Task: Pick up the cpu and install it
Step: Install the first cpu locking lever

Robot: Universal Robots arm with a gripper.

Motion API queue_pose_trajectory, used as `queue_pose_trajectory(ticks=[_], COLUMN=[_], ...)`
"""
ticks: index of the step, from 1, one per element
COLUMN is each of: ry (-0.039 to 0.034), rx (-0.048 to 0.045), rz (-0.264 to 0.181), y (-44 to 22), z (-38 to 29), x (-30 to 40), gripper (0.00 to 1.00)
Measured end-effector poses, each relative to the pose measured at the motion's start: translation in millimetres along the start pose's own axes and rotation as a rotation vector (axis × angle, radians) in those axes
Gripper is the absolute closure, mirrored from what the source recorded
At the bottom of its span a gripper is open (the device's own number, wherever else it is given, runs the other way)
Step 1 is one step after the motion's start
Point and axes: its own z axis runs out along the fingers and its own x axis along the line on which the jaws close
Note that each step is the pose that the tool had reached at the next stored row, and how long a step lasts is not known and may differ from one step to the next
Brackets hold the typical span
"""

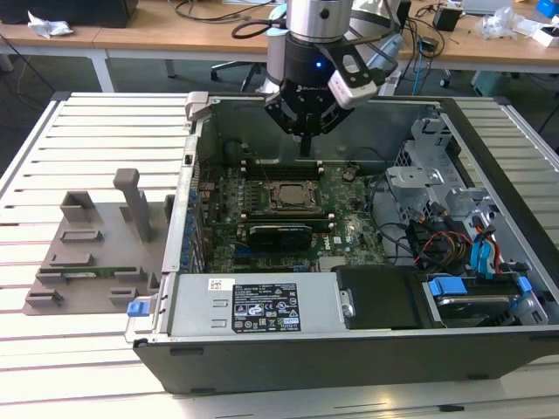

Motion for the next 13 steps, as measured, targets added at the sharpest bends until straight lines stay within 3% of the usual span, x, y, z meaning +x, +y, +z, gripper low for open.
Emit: queue_pose_trajectory(ticks=[13], ry=[-0.0082], rx=[-0.0026], rz=[-0.121], y=[0.0], z=[0.0], x=[0.0], gripper=[0.89])
